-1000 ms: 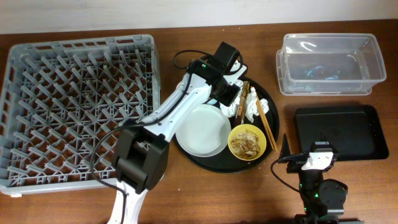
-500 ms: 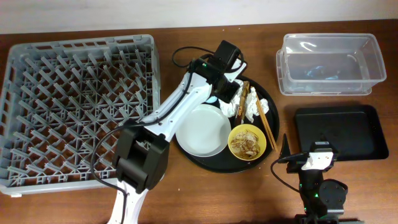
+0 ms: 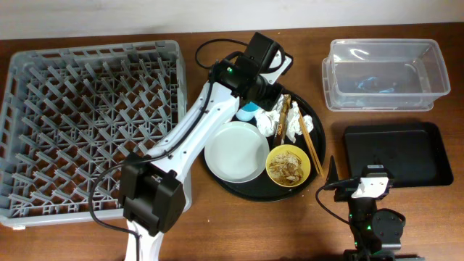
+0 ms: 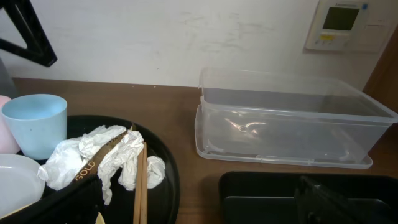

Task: Sort waste into correct bins and load items into the dishwasher rack
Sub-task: 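Reach the left gripper over the black tray toward the light-blue cup, then grasp the light-blue cup with the left gripper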

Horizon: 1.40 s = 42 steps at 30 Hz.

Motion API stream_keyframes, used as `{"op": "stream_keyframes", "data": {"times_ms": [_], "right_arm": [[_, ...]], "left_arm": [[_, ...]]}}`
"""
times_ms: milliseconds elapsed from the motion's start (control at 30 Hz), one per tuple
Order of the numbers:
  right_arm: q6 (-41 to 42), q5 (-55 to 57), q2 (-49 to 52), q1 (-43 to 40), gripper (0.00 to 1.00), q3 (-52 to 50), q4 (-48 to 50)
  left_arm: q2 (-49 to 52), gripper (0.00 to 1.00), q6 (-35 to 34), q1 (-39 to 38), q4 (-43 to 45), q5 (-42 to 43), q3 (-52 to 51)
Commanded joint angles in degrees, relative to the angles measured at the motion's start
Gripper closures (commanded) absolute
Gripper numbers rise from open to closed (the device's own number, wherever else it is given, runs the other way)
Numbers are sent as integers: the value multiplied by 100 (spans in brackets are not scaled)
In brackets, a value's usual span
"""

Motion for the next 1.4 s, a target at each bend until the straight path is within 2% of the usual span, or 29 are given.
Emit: {"op": "stream_keyframes", "data": {"times_ms": [0,133,233,400,600,800,1000,1100,1167,1367], "right_arm": [[-39,52,-44,-37,1,-42,-17],[-37,52,-44,-37,1,-42,-17],[-37,52,-44,-37,1,-42,-17],[-37,52,-44,-37,1,-42,-17],[-37,52,-44,-37,1,-42,-17],[-39,52,-44,-39,1,-42,-17],[-37,52,-44,-37,1,-42,-17],[-37,52,-44,-39,1,-42,-17],[-37,52,-44,-39,1,-42,-17],[-37,52,-44,-39,1,-42,-17]], "left_arm": [[337,51,96,-28,4,-306,61],[662,51,146,-26,48,-953,61],[935,52,509,-33,37,-953,61],[1047,52,507,-33,42,-964,61],[1047,65,501,-66,26,-940,61],[1119,67,501,-81,-33,-922,61],[1202,78,498,-146,-33,-901,63],[1202,87,501,-162,-26,-903,63],[1200,99,492,-162,-28,-903,66],[1196,99,319,-181,-208,-898,348]]}}
